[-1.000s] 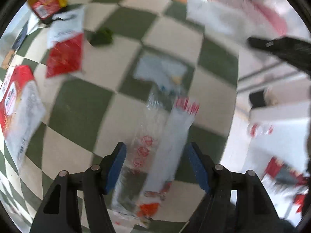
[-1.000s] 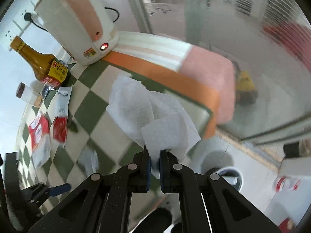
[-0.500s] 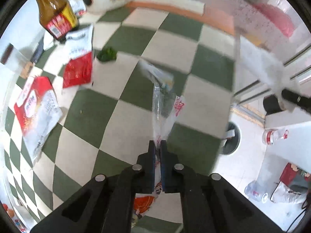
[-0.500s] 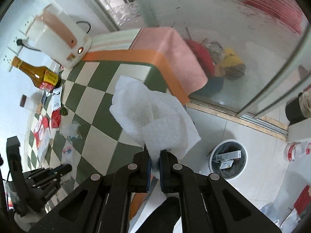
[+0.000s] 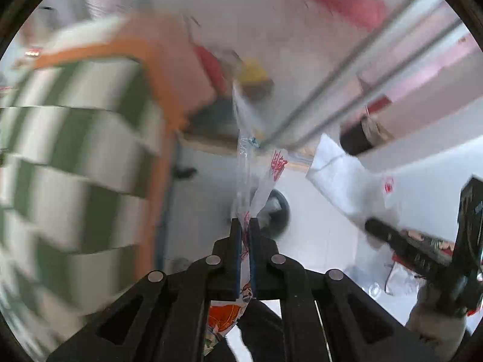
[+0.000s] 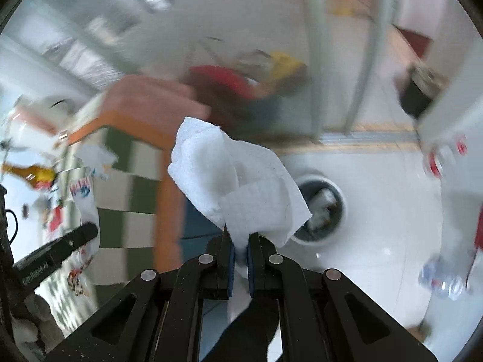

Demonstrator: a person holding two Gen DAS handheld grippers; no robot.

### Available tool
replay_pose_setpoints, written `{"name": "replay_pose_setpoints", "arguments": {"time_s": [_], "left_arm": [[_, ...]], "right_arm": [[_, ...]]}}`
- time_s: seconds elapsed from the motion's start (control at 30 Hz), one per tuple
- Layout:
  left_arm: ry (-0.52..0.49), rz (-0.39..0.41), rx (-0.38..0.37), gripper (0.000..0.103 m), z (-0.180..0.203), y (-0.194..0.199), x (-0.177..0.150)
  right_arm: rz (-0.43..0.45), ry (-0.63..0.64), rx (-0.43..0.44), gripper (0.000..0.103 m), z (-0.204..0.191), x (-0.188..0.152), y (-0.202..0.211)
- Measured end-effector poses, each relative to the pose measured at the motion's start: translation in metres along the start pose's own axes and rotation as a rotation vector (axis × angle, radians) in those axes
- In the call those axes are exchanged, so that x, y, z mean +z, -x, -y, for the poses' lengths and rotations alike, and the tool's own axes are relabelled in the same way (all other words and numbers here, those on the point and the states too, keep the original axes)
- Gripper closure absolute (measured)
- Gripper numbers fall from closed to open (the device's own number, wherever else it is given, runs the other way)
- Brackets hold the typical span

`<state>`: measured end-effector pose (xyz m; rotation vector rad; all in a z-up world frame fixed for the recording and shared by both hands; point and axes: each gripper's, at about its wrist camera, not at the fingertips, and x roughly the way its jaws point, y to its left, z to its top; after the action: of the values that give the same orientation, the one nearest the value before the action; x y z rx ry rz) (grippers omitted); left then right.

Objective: Collect trash
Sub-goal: 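Carry the wrapper and tissue over the bin and open both tools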

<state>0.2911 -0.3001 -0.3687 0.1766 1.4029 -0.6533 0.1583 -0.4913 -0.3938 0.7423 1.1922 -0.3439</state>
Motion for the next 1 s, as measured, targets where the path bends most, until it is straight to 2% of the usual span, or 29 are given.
{"name": "replay_pose_setpoints", "arguments": {"time_s": [0.1, 0.2, 0.37, 0.47, 0.6, 0.67, 0.83, 0.87, 0.9, 0.93, 0.97, 1.0], "left_arm": [[0.019, -0.116, -0.035, 0.101, 0.02, -0.093, 0.003], [0.044, -0.209, -0.052, 0.101, 0.026, -0.191, 0.002], [0.101, -0.345, -0.068, 0.101, 0.025, -0.361, -0.006], [0.107, -0.389, -0.063, 0.101, 0.026, -0.428, -0.01], [0.083, -0.435, -0.053, 0.101, 0.027, -0.494, -0.019], [0.105, -0.459, -0.028, 0.1, 0.028, -0.512, -0.023], [0.058, -0.464, 0.007, 0.095, 0.043, -0.527, -0.02], [0.045, -0.45, 0.02, 0.083, 0.044, -0.525, -0.02], [0.033, -0.437, 0.032, 0.057, 0.044, -0.522, -0.02], [0.026, -0.423, 0.037, 0.04, 0.042, -0.517, -0.021], [0.02, -0.402, 0.041, 0.014, 0.041, -0.512, -0.02], [0.015, -0.382, 0.042, 0.01, 0.038, -0.507, -0.02]], "right_arm": [[-0.058, -0.096, -0.029, 0.096, 0.07, -0.015, -0.049], [-0.104, -0.141, -0.05, 0.096, 0.116, -0.027, -0.107], [-0.206, -0.2, -0.09, 0.096, 0.189, -0.042, -0.251], [-0.237, -0.195, -0.114, 0.096, 0.221, -0.046, -0.321], [-0.269, -0.197, -0.115, 0.096, 0.249, -0.045, -0.382], [-0.281, -0.195, -0.108, 0.096, 0.258, -0.046, -0.404], [-0.331, -0.171, -0.101, 0.093, 0.26, -0.047, -0.43], [-0.341, -0.161, -0.109, 0.086, 0.259, -0.047, -0.433], [-0.347, -0.156, -0.119, 0.07, 0.259, -0.047, -0.434], [-0.349, -0.156, -0.123, 0.06, 0.259, -0.048, -0.434], [-0.341, -0.158, -0.125, 0.045, 0.259, -0.049, -0.431], [-0.334, -0.158, -0.127, 0.04, 0.26, -0.049, -0.429]]}}
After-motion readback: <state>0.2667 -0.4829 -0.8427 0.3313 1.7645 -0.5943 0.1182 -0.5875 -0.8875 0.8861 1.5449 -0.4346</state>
